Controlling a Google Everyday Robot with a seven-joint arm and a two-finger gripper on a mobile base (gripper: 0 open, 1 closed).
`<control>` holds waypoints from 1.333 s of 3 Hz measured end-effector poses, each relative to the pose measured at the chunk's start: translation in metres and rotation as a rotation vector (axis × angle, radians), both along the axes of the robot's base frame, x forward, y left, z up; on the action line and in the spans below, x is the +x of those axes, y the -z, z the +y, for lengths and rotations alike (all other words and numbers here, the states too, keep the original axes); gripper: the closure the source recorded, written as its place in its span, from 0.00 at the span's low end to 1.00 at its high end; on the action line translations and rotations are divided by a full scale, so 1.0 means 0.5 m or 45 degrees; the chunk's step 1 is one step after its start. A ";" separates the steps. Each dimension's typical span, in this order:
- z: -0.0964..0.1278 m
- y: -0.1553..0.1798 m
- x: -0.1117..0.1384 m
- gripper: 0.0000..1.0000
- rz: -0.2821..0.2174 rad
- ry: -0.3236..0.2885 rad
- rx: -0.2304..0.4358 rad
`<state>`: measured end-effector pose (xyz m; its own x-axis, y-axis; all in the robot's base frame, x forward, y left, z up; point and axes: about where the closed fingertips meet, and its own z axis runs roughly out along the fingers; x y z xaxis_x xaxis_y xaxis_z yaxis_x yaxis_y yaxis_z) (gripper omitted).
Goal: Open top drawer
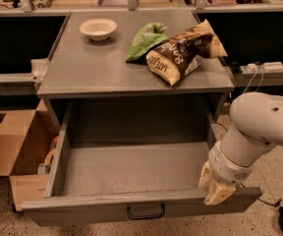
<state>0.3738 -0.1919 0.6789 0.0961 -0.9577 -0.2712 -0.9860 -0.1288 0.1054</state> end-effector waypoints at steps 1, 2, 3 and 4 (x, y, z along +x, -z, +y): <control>0.000 0.000 0.000 0.57 0.000 0.000 0.000; 0.000 0.000 0.000 0.28 0.000 0.000 0.000; 0.000 0.000 0.000 0.03 0.000 0.000 0.000; -0.001 -0.009 0.002 0.00 -0.010 -0.004 0.008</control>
Offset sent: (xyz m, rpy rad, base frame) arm 0.0000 0.0000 0.0000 0.0000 0.0000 0.0000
